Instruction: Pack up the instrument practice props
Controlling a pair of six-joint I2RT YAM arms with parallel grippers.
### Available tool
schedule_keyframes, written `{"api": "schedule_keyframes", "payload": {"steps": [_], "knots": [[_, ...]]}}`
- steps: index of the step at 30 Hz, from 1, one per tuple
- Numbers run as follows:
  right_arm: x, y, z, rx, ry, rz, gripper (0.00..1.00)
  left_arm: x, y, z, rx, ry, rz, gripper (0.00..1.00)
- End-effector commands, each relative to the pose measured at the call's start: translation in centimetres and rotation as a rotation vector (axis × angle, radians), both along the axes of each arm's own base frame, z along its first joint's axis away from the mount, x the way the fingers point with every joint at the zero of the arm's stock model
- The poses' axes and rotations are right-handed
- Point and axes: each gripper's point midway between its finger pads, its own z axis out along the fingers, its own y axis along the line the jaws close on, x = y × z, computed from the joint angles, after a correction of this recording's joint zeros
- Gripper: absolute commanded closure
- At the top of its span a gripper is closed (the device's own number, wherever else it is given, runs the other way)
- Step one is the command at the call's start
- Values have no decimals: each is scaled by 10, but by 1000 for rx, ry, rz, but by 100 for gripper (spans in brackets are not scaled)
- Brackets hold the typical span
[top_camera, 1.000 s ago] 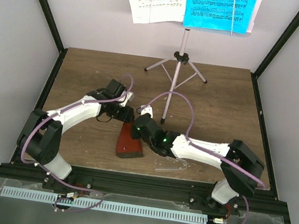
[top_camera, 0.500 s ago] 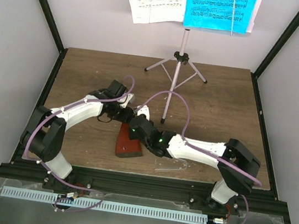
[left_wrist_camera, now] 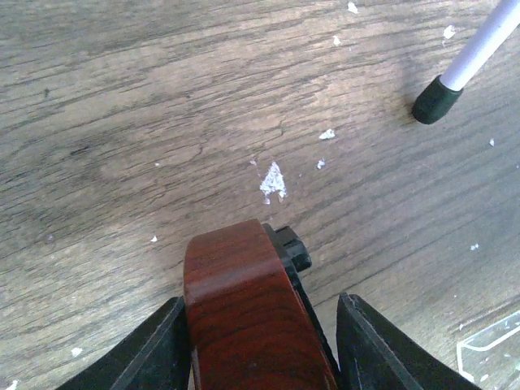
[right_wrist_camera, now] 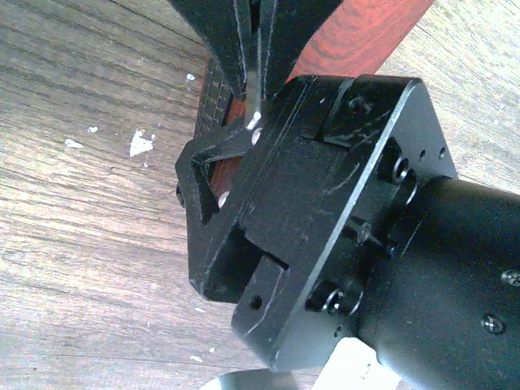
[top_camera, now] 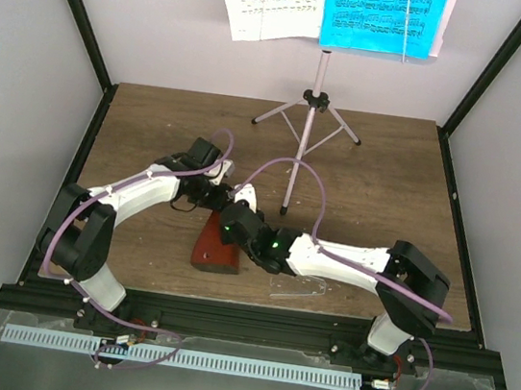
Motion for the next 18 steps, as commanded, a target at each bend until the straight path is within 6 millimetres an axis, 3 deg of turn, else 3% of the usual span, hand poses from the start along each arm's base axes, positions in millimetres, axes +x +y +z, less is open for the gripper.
{"api": "schedule_keyframes", "payload": {"steps": [1,4,12,15,17,18], "knots": [[8,19,36,99,-67,-7,99,0,-7,8,-17,-23,-39,59],[7,18,31,97,-62,-12,97,1,-5,11,-14,-41,-34,61],[9,6,27,66,-68,-50,71,5,-3,23,-17,-101,-36,71],[8,-1,31,63,-78,-62,58,5,-3,26,-18,-124,-44,72],[6,-5,35,78,-90,-55,37,5,-5,29,-24,-135,-64,73],[4,-8,35,84,-93,-53,31,5,-5,31,-24,-143,-71,74]]}}
